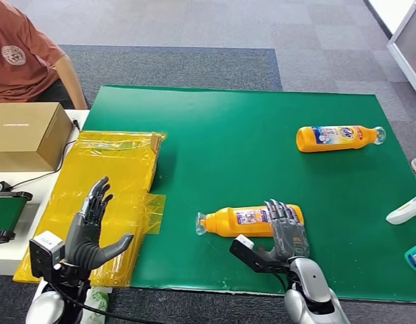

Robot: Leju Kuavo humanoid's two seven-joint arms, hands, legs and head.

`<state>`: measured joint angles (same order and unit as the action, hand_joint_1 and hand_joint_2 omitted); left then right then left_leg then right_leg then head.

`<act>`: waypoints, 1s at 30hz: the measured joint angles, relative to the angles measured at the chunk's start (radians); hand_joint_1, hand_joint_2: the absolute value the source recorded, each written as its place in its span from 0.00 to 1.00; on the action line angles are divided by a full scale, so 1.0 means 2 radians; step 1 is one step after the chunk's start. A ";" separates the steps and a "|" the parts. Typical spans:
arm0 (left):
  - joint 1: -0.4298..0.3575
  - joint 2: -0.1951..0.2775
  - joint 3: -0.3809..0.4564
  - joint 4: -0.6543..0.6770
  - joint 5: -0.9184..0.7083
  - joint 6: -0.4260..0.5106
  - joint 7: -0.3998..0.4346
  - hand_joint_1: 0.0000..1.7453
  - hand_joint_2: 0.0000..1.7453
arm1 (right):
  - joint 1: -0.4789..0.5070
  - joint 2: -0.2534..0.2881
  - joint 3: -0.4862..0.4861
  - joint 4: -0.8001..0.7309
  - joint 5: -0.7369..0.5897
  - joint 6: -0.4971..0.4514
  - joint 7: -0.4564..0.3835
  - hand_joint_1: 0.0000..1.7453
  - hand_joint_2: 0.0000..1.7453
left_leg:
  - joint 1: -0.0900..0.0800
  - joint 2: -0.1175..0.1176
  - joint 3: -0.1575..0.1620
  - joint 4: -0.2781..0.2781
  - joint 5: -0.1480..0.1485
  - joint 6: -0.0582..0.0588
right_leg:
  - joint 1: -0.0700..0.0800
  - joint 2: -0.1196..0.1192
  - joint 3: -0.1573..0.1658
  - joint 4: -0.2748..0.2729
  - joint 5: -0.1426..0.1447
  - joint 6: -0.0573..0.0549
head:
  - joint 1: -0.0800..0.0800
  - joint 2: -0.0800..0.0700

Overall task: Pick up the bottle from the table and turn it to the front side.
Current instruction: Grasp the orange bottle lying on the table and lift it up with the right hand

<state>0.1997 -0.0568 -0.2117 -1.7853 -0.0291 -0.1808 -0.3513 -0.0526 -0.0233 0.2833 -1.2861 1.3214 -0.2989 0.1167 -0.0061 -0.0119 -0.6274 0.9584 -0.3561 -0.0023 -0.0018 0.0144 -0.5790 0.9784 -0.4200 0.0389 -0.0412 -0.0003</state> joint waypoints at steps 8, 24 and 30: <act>-0.001 0.000 0.000 0.000 0.000 0.000 0.000 0.00 1.00 | -0.006 0.000 0.003 0.009 0.000 -0.001 0.000 0.00 1.00 | 0.000 0.000 0.000 0.000 0.000 0.000 | 0.000 0.000 0.000 0.000 0.000 0.000 | 0.000 0.000; -0.011 0.000 -0.007 0.000 -0.001 -0.018 -0.001 0.00 1.00 | -0.064 -0.002 0.018 0.065 0.048 0.020 0.005 0.31 1.00 | 0.000 0.000 0.000 0.000 0.001 0.000 | 0.000 0.000 0.000 0.000 0.001 0.000 | 0.000 0.000; -0.014 0.000 -0.016 0.001 0.010 -0.032 -0.004 0.00 1.00 | -0.129 -0.008 0.056 0.119 0.045 0.106 -0.022 1.00 1.00 | 0.000 0.000 0.000 0.000 0.001 0.000 | 0.000 0.000 0.000 0.000 0.001 0.000 | 0.000 0.000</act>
<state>0.1714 -0.0565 -0.2429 -1.7841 -0.0085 -0.2457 -0.3596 -0.3110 -0.0394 0.3958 -1.0479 1.4115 -0.0867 0.0730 -0.0060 -0.0110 -0.6266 0.9586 -0.3540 -0.0019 -0.0018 0.0151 -0.5790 0.9784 -0.4180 0.0386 -0.0412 -0.0002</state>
